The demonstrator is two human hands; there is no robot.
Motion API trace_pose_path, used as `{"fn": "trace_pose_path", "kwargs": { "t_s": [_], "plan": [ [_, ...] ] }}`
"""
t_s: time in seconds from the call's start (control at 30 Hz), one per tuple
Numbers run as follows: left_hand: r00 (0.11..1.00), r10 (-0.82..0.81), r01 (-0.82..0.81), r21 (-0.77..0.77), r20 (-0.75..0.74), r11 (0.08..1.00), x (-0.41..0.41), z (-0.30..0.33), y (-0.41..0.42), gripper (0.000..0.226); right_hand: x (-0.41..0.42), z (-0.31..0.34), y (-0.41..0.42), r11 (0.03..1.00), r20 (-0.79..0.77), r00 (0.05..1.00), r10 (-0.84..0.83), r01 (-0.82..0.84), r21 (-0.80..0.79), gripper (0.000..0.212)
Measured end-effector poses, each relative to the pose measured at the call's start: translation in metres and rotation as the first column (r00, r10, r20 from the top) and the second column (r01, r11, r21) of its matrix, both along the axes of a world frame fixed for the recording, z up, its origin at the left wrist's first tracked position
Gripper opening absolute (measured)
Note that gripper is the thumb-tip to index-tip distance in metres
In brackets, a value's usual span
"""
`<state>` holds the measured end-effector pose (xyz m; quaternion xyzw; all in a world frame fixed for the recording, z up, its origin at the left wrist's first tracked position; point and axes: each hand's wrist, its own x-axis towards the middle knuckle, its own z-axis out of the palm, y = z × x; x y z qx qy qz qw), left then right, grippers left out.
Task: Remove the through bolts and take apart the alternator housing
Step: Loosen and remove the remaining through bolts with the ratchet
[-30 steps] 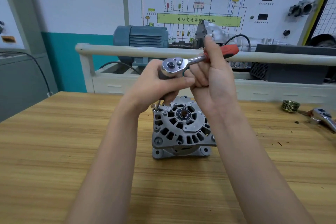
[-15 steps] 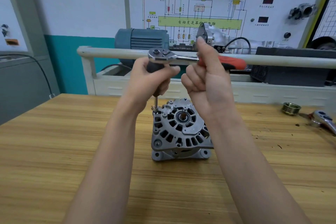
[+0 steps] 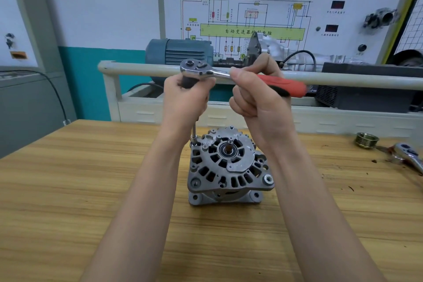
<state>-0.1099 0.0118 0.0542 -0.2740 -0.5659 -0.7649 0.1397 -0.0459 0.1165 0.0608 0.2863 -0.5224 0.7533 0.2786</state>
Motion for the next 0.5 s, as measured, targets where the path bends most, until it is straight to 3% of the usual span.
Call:
{"fn": "trace_pose_path", "kwargs": {
  "t_s": [0.07, 0.13, 0.23, 0.3, 0.4, 0.5],
  "plan": [
    [1.0, 0.029, -0.029, -0.024, 0.004, 0.999, 0.001, 0.0, 0.0, 0.031, 0.0, 0.001, 0.0, 0.999, 0.004, 0.999, 0.039, -0.039, -0.027, 0.03],
    [0.994, -0.082, 0.072, -0.136, -0.07, 0.988, -0.003, -0.001, -0.008, 0.031, -0.001, 0.003, 0.001, 0.985, 0.051, 0.992, 0.118, -0.111, -0.134, 0.036],
    [0.925, -0.333, 0.227, -0.435, -0.185, 0.871, -0.008, -0.003, -0.023, 0.028, -0.004, 0.005, 0.004, 0.943, 0.187, 0.959, 0.214, -0.153, -0.296, 0.034],
    [0.886, -0.423, 0.263, -0.547, -0.19, 0.795, -0.007, -0.005, -0.024, 0.028, -0.005, 0.006, 0.005, 0.925, 0.237, 0.942, 0.238, -0.146, -0.35, 0.034],
    [0.874, -0.446, 0.302, -0.504, -0.192, 0.809, -0.004, -0.007, -0.018, 0.032, -0.005, 0.006, 0.008, 0.943, 0.216, 0.962, 0.169, -0.095, -0.318, 0.035],
    [0.915, -0.366, 0.304, -0.306, -0.171, 0.902, -0.006, -0.006, -0.014, 0.032, -0.003, 0.004, 0.009, 0.963, 0.133, 0.98, 0.145, -0.109, -0.246, 0.042]
  ]
}}
